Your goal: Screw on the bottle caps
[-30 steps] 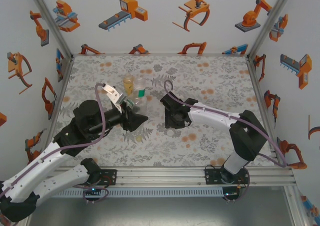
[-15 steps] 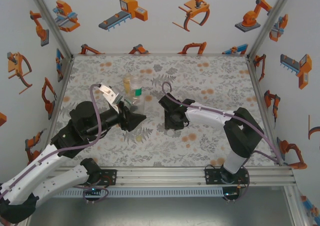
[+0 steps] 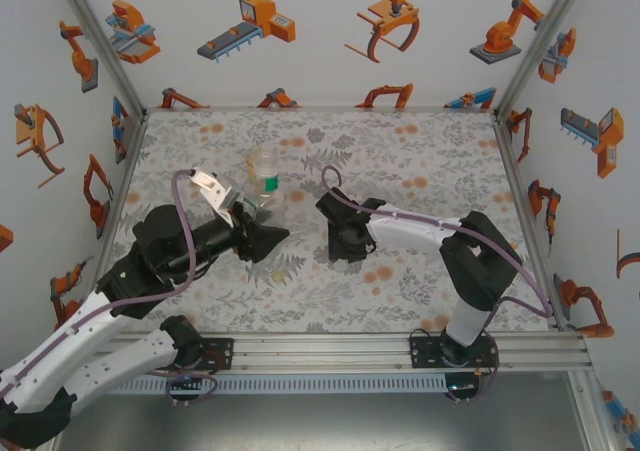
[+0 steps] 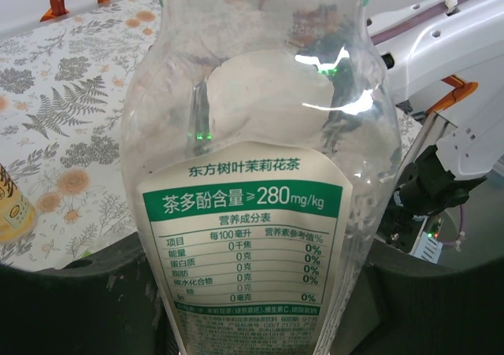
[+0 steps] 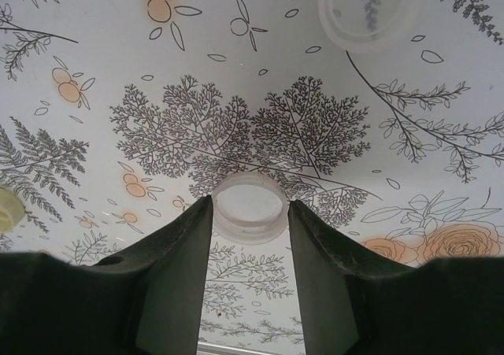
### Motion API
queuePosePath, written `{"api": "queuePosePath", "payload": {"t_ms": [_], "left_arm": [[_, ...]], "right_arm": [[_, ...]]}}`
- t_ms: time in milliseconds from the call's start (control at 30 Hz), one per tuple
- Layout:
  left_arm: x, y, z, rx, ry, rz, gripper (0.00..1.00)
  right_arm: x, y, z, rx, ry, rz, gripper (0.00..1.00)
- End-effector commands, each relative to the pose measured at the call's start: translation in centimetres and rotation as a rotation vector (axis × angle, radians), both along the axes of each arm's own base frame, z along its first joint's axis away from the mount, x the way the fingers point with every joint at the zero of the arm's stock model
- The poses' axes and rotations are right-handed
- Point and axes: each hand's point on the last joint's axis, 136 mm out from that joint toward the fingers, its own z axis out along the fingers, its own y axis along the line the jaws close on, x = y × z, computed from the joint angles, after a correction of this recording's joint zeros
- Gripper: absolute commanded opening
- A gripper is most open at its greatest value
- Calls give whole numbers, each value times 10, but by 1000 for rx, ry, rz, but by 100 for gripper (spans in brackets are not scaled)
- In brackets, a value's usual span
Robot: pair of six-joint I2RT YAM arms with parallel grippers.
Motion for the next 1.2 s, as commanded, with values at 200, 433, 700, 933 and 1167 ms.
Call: {"api": "queuePosePath", "payload": {"t_ms": [200,433,700,933,1167], "left_arm": [[1,3,-2,-4,-1,15,0],[1,5,-1,-6,-2,22,0],[2,6,-1,-9,0,29,0],[1,9,2,-17,-1,37,1],[1,11,2,-19,-1,45,1]], "right_arm": [[-1,4,-5,-2,12,-5,44],[4,3,14,0,-23,-5,45],[2,14,25,36,-30,13,44],[-3,9,10,-13,1,14,47],[-5,10,4,-13,17,17,48]]}}
